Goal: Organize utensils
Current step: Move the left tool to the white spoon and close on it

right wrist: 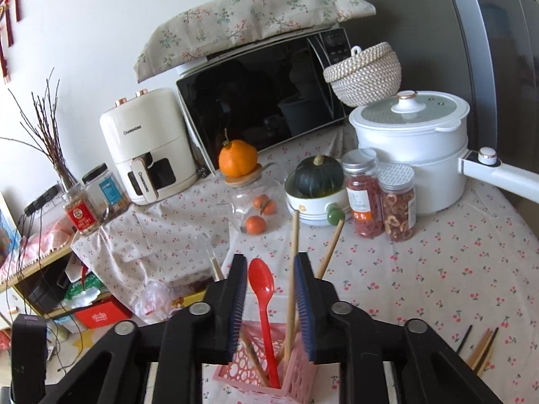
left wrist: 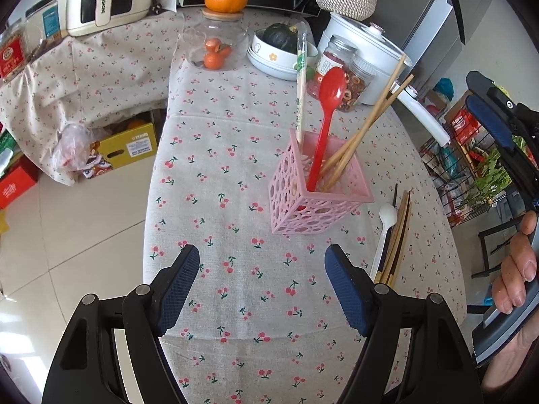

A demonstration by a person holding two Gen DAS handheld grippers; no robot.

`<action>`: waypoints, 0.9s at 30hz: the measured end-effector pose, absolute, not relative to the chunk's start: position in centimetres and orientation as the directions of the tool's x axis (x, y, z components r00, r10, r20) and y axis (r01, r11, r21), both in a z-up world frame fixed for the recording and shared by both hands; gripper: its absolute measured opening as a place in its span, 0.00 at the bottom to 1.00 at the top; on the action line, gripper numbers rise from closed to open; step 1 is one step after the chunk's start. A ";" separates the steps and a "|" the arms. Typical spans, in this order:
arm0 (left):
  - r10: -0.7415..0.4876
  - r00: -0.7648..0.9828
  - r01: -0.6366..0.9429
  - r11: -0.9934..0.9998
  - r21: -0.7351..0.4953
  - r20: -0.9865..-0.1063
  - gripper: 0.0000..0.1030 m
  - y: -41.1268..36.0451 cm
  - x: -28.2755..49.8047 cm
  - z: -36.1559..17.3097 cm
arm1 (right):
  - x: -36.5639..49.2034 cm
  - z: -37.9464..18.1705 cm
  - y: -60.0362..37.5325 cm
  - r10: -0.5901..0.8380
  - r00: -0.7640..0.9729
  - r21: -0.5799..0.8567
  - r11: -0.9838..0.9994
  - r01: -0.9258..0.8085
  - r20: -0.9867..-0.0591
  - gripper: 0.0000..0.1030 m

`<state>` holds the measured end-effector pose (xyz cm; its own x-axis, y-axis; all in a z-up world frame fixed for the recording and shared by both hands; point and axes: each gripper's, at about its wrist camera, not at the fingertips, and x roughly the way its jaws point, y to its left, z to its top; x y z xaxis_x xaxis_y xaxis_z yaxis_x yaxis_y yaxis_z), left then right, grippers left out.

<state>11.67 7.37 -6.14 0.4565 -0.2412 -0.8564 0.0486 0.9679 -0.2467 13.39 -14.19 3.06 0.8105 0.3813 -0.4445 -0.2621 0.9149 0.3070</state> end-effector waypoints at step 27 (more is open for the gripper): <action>-0.323 0.295 0.336 0.916 -0.219 -0.899 0.77 -7.3 10.8 -9.0 | 12.8 -7.8 -30.6 0.106 0.441 0.191 0.970 0.151 -0.891 0.77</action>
